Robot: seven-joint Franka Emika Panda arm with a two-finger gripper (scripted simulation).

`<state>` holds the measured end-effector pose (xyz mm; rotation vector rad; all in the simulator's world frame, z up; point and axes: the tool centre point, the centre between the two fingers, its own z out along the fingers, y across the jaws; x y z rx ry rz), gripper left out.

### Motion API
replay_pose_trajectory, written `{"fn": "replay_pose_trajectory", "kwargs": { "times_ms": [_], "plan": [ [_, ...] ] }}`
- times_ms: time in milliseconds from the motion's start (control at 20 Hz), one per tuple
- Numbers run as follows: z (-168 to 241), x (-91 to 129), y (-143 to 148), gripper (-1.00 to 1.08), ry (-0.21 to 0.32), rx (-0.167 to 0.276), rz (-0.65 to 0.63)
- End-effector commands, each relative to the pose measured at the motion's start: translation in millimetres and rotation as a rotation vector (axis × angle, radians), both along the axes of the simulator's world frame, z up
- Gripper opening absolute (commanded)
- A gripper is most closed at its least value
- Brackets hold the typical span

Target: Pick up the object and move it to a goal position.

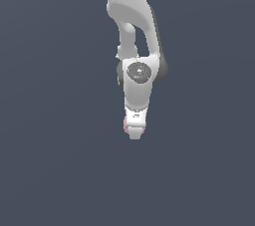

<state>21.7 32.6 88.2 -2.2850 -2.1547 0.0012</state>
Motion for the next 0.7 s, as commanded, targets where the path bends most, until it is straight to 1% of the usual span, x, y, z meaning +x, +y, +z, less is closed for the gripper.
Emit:
{"fn": "replay_pose_trajectory", "kwargs": {
  "times_ms": [0, 300, 650],
  "plan": [
    [6.4, 1.0, -2.7, -1.00, -0.001, 0.000, 0.000],
    [39.7, 4.3, -16.1, -1.00, -0.001, 0.000, 0.000],
    [103.7, 11.1, -41.6, -1.00, -0.001, 0.002, 0.001]
  ]
}}
